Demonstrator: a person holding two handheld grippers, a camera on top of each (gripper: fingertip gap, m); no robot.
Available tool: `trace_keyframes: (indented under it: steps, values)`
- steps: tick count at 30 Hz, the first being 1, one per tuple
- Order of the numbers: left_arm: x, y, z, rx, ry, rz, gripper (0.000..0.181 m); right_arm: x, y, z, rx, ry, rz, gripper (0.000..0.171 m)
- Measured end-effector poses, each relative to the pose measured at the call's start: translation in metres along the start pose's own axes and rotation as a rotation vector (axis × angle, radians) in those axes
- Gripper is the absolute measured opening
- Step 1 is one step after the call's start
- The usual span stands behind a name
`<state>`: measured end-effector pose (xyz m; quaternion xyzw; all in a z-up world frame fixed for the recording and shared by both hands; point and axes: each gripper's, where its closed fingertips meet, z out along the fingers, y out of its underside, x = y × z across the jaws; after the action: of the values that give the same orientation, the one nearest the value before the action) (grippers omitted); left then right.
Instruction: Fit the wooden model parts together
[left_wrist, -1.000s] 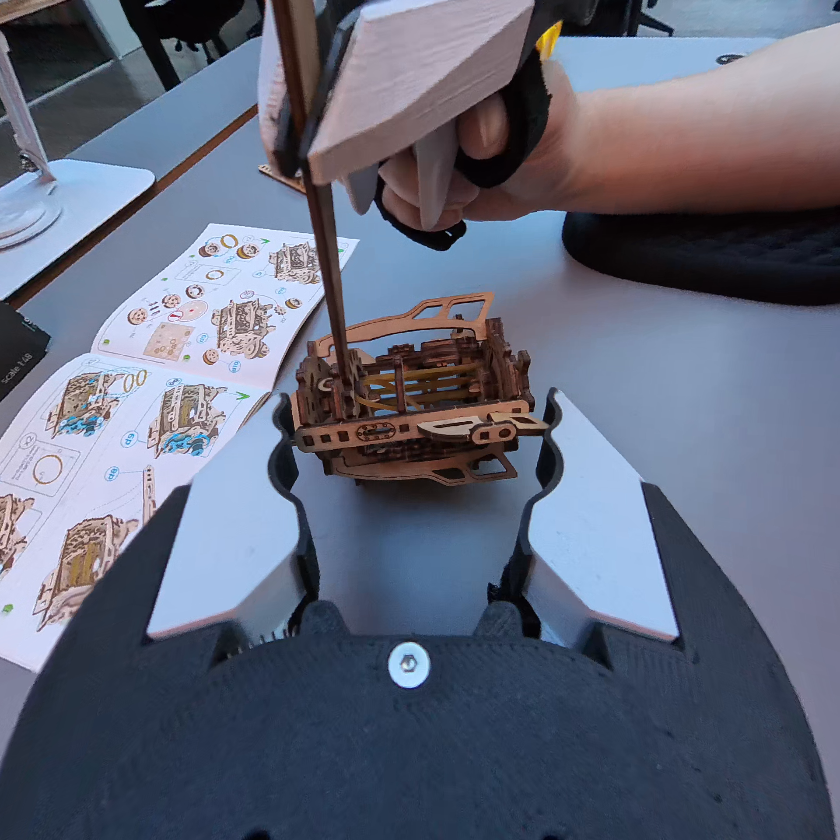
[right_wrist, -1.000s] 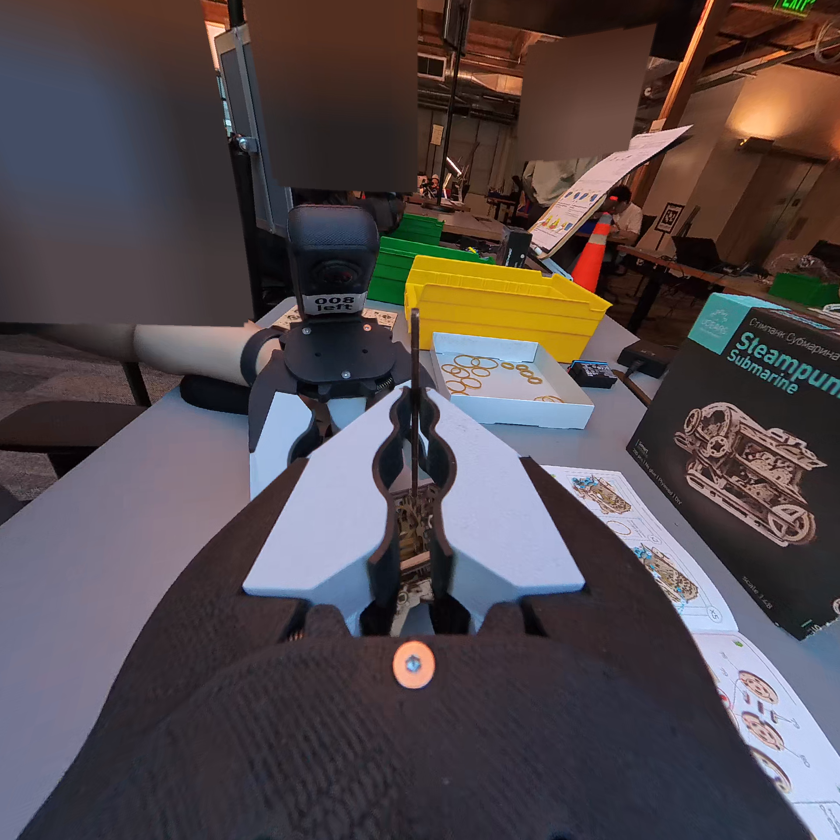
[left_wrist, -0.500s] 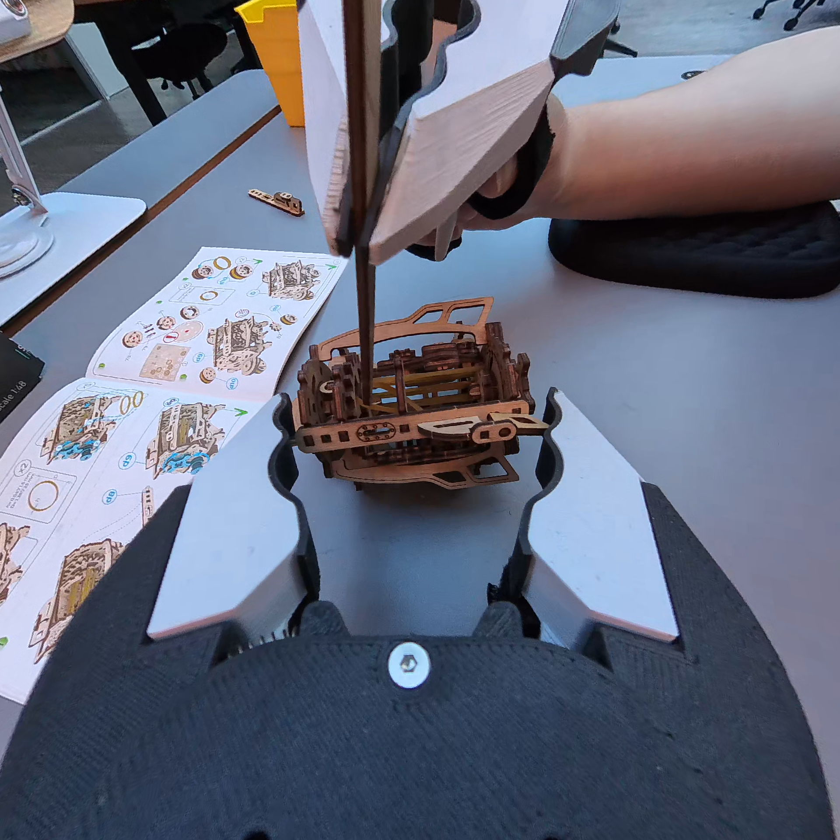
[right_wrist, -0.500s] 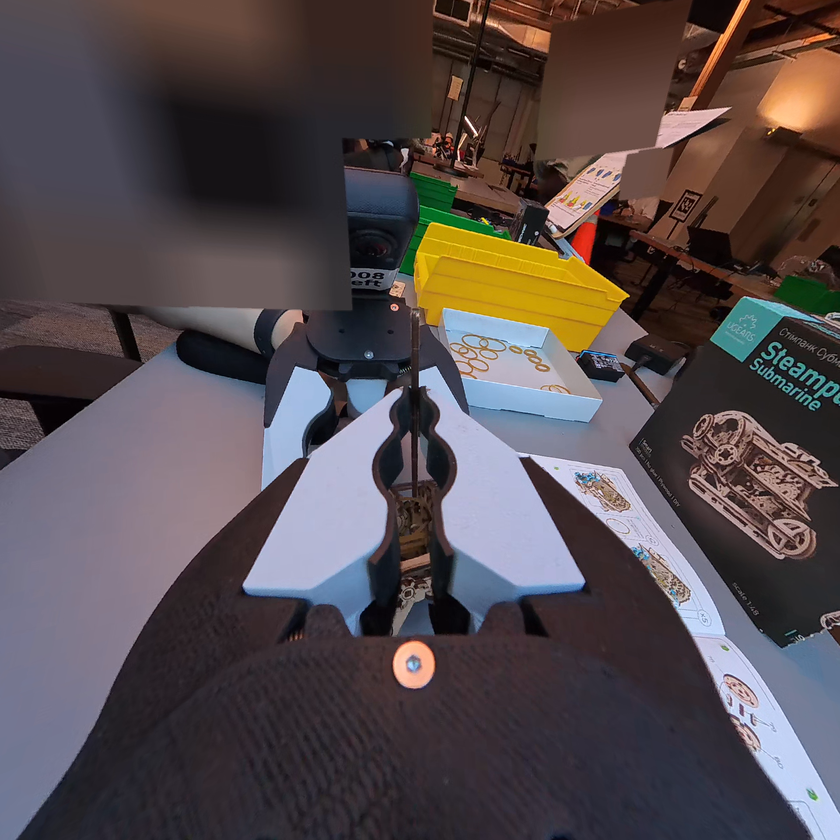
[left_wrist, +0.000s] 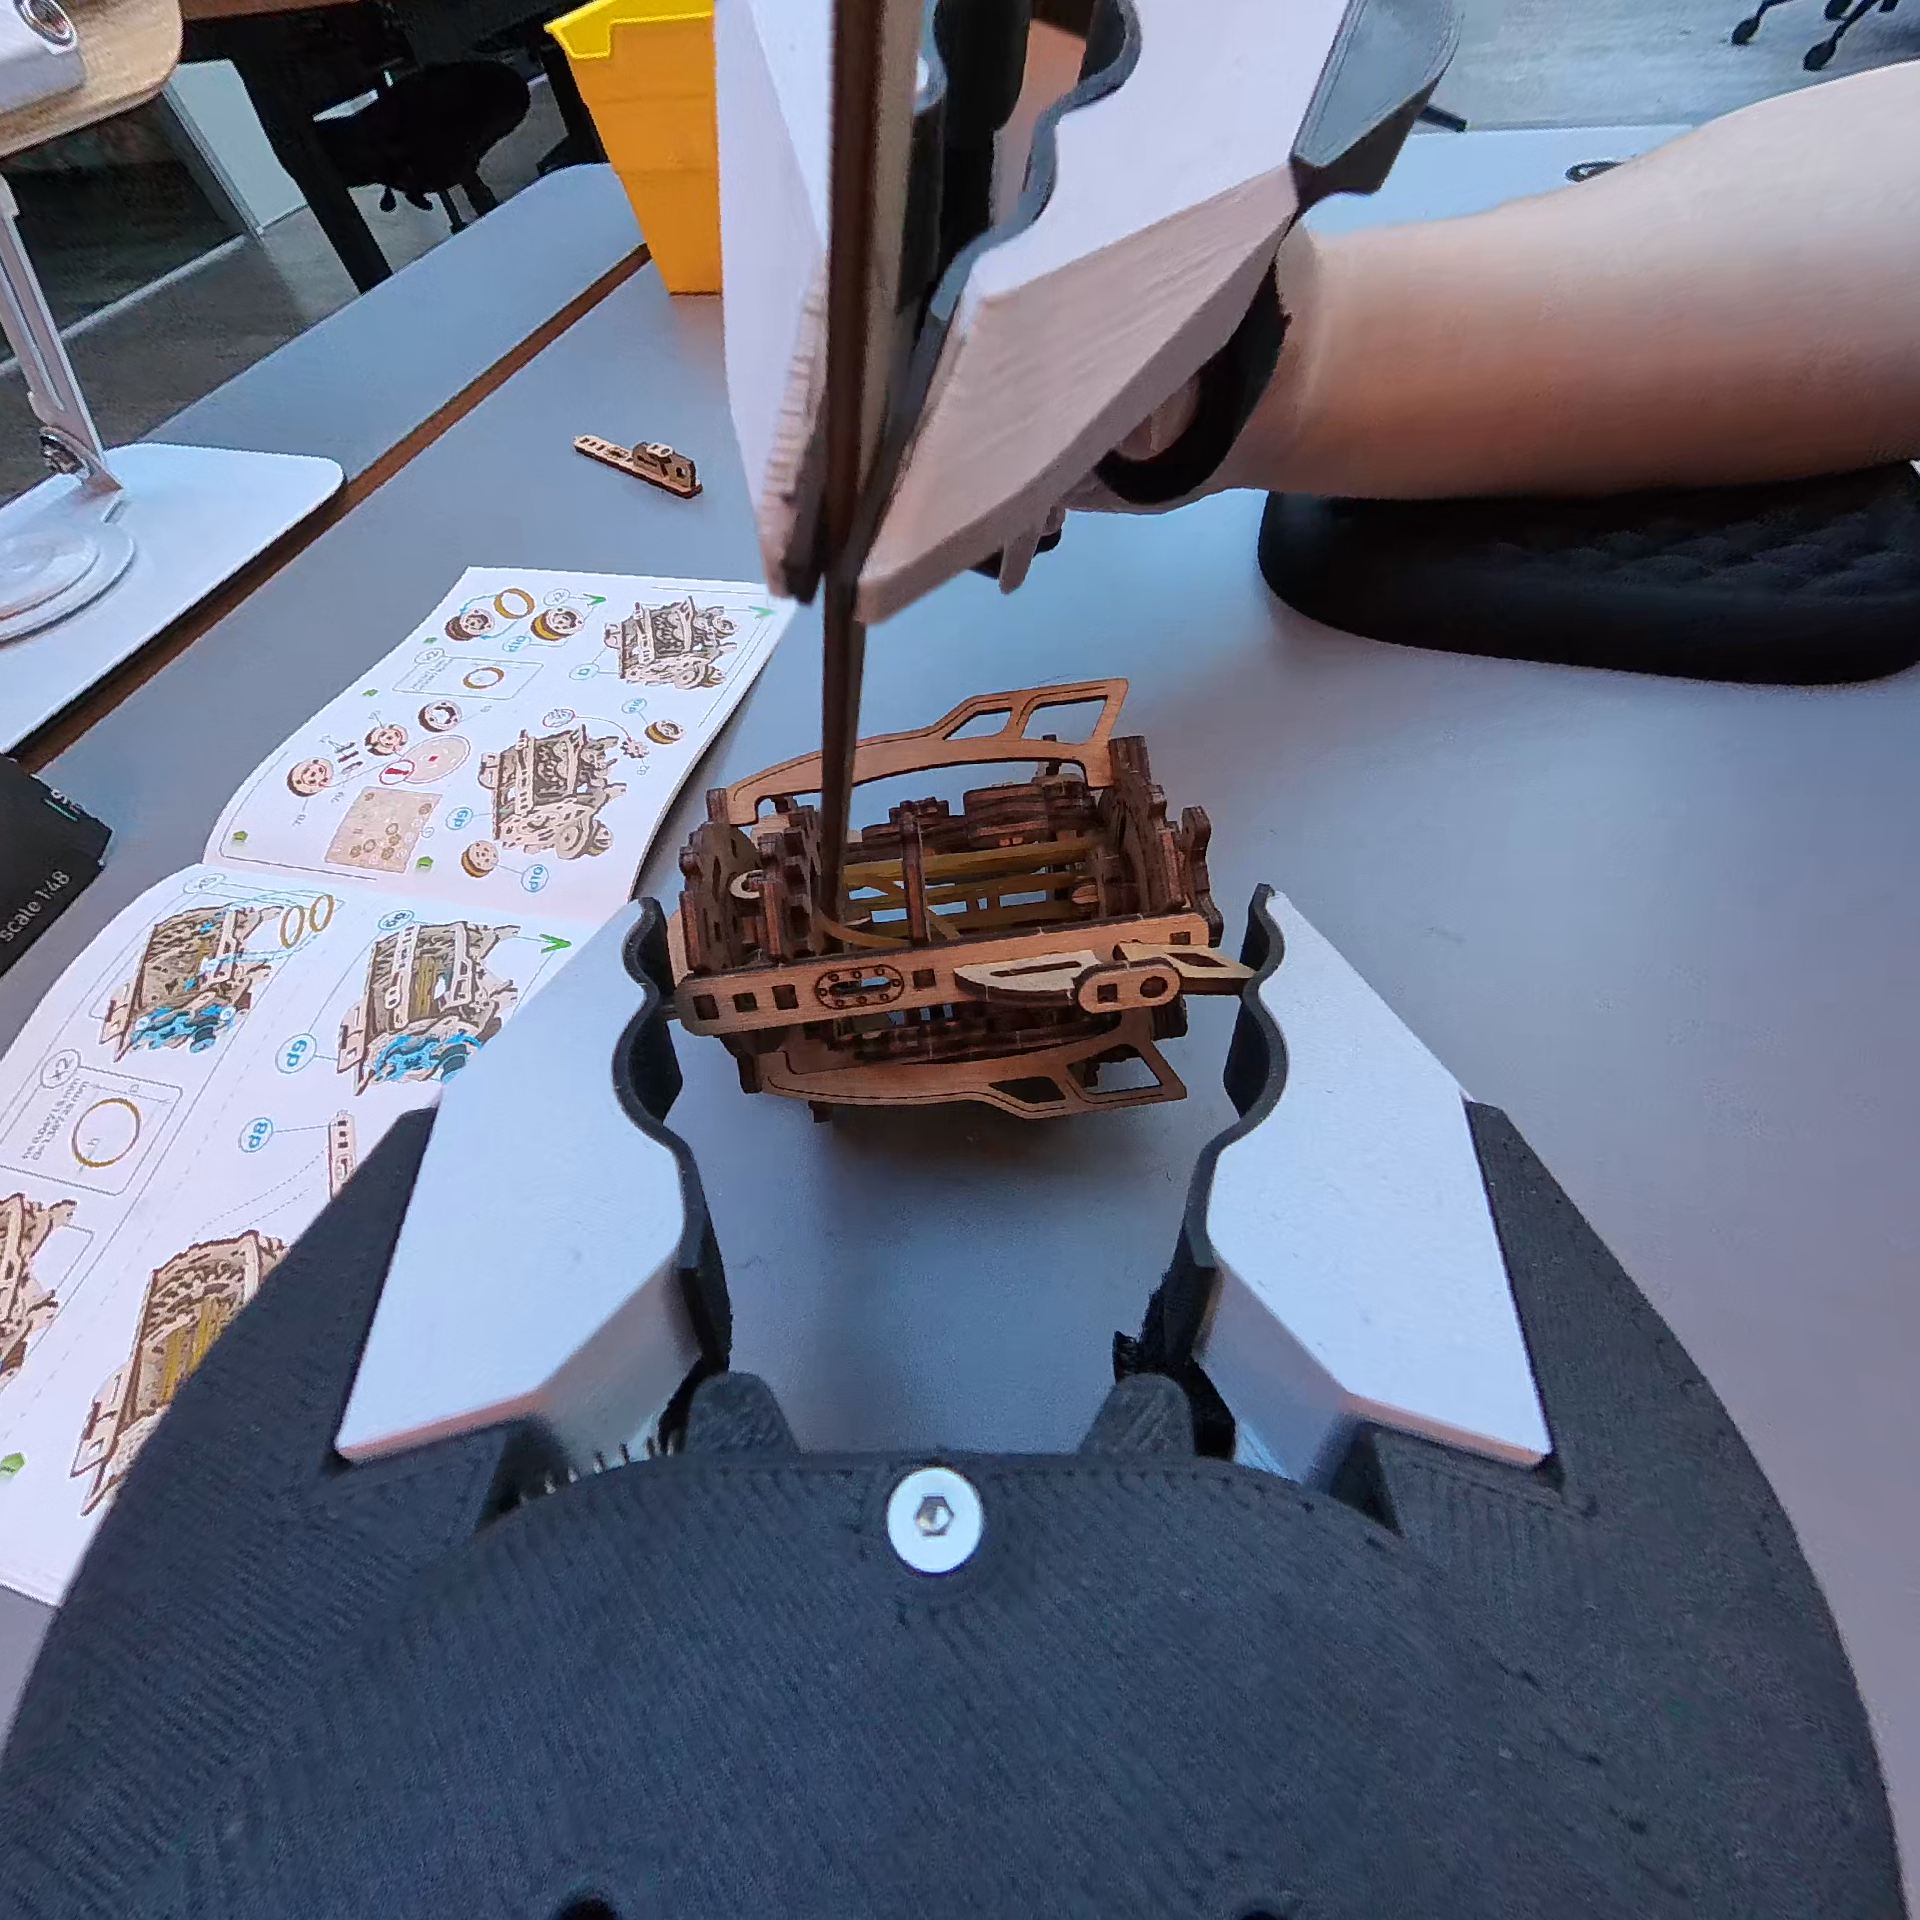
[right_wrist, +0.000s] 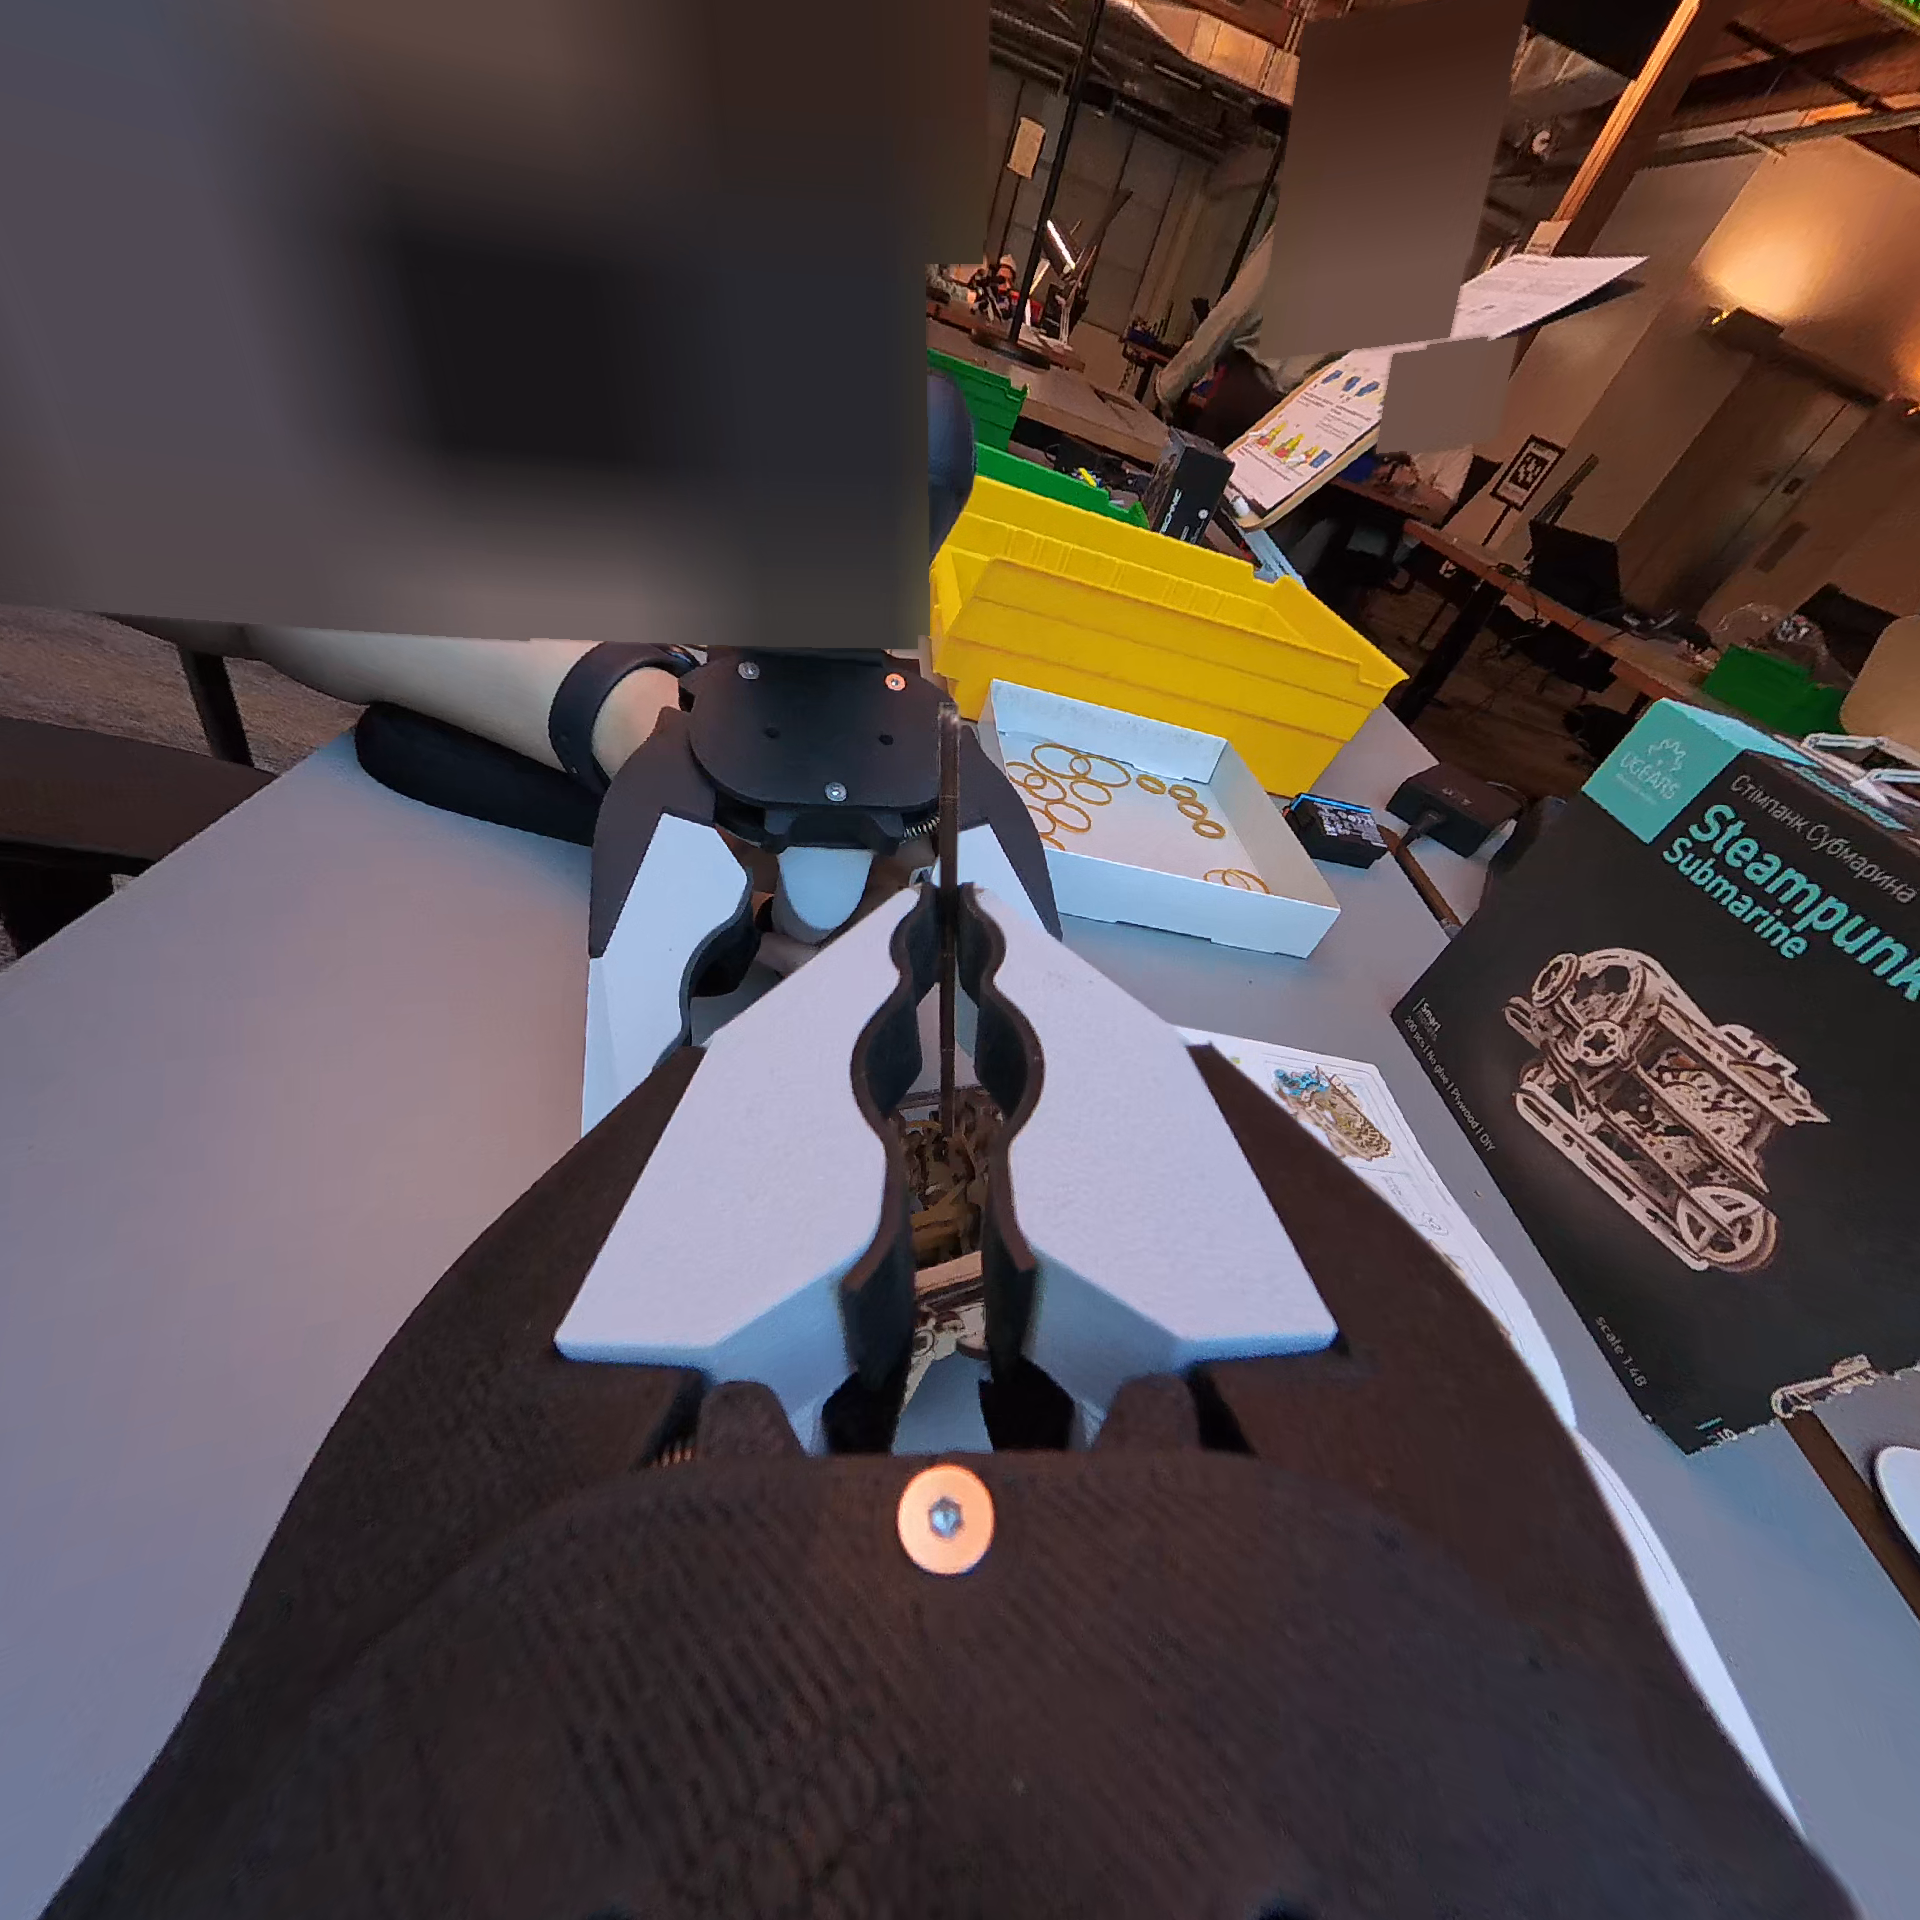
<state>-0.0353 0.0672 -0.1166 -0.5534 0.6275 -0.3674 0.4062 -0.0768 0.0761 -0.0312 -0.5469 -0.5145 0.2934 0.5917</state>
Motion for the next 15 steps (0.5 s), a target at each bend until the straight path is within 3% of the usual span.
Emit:
trace_keyframes:
  steps: [15]
  values:
    - [-0.0003,0.0,0.0001,0.004,-0.002,0.0,0.108,-0.0029,-0.0054,-0.0012,0.026,-0.005,-0.04,0.001]
